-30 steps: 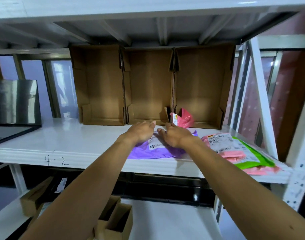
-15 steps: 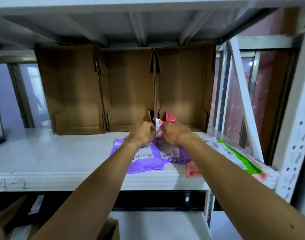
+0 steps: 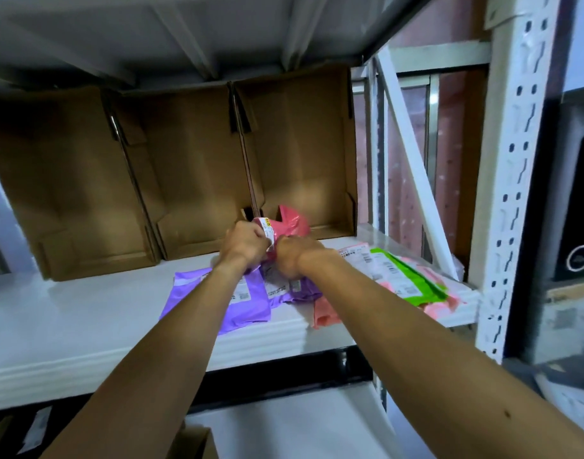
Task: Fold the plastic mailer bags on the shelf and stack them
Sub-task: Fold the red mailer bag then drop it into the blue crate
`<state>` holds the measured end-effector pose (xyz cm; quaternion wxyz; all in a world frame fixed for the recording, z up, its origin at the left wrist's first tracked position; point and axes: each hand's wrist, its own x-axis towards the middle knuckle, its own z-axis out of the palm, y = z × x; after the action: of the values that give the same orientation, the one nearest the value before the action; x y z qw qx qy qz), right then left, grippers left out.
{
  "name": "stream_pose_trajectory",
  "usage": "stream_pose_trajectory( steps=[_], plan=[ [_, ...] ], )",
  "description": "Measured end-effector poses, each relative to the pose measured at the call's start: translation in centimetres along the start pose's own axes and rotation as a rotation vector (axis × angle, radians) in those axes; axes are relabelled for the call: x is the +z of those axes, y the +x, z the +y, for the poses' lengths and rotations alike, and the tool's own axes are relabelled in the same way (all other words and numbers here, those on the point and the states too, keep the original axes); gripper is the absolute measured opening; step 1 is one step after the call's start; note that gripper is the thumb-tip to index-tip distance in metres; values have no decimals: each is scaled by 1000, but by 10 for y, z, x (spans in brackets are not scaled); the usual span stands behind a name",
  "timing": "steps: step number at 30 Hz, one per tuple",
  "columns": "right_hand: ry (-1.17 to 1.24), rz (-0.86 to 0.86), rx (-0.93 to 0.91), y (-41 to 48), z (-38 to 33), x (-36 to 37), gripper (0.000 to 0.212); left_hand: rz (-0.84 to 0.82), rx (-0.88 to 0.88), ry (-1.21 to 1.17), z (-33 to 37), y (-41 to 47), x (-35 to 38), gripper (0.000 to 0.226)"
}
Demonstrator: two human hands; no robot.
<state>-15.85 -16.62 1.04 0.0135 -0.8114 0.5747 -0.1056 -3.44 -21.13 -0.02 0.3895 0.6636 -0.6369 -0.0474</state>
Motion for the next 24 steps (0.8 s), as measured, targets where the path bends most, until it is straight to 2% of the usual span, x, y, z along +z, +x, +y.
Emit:
stream_pose_trajectory(
  steps=[2,5,9,12,14,17,20,24],
  plan=[
    [-1,12,3,-4,0,-1,40,-2,-11,-165,4,1,-3,13],
    [-6,21,18,-6,3,-1,43,-27,-90,-391,2,-1,-14,21],
    [-35,77,45,-10,7,-1,57,-56,-119,-533,-1,-9,-36,22],
    [-37,138,25,-12,2,-5,54,-86,-134,-675,-1,-22,-58,14],
    [-48,168,-1,-15,-2,-5,51,-108,-150,-742,-5,-31,-70,9],
    [-112,195,-47,-18,-16,0,62,-144,-174,-811,-12,-44,-87,13],
    [-110,305,-88,-14,-27,10,65,-168,-185,-851,-18,-59,-102,13],
    [-89,411,-175,-14,-38,15,88,-216,-198,-855,-30,-71,-119,13]
  ],
)
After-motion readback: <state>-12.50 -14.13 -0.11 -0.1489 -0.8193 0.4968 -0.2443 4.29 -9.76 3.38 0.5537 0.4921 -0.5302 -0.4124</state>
